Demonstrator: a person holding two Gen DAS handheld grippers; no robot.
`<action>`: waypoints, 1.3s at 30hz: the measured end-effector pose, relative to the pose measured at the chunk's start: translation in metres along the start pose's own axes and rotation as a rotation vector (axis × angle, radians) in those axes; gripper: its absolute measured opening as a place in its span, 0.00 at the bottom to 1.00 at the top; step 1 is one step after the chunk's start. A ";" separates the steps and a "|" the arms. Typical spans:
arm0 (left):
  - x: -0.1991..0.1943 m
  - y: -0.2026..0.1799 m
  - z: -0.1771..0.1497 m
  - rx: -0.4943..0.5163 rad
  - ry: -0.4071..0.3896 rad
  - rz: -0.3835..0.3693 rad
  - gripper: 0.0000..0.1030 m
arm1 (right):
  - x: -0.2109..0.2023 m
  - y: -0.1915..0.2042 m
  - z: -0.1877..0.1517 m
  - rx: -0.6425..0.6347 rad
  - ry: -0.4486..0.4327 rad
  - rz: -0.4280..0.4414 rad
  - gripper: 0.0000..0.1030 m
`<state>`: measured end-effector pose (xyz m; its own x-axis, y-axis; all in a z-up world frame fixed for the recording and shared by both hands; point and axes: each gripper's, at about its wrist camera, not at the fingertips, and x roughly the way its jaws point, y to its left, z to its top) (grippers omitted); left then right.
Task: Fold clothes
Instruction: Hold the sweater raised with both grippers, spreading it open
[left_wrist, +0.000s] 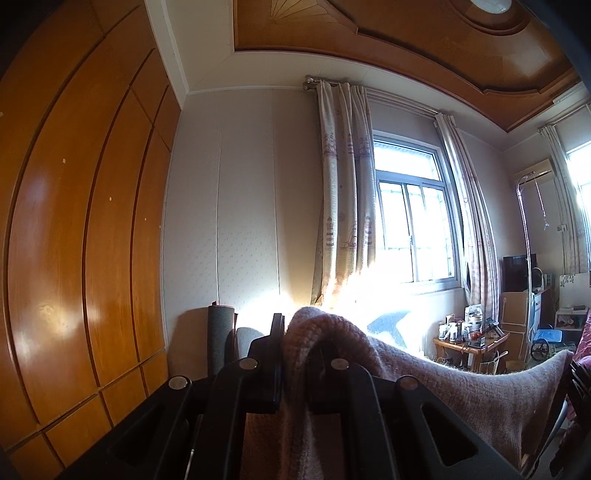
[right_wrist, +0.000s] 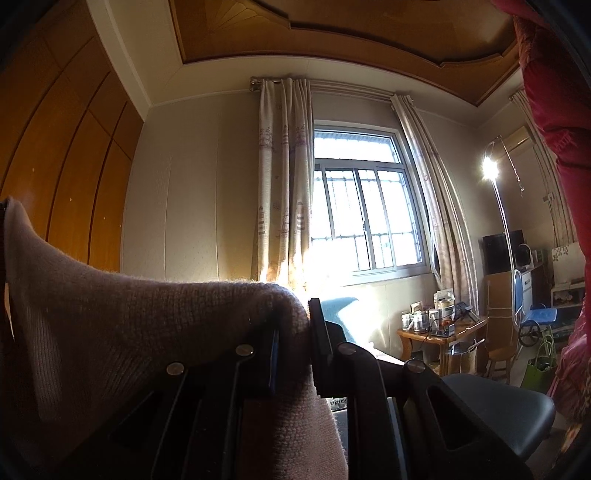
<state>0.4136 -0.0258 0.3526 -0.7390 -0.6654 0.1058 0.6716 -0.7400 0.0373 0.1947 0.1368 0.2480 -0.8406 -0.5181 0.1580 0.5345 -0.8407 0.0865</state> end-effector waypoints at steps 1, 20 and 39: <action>0.001 0.000 -0.001 0.001 0.004 0.000 0.09 | 0.000 0.001 0.000 -0.003 0.005 0.002 0.14; 0.026 0.011 -0.016 -0.033 0.051 -0.005 0.09 | 0.009 0.015 -0.006 -0.012 0.048 0.000 0.14; 0.014 0.034 -0.021 -0.077 0.022 0.019 0.09 | 0.007 0.018 0.011 -0.019 0.005 0.002 0.14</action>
<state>0.4251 -0.0622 0.3341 -0.7275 -0.6810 0.0841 0.6803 -0.7318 -0.0409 0.1996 0.1194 0.2613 -0.8397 -0.5209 0.1536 0.5348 -0.8423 0.0676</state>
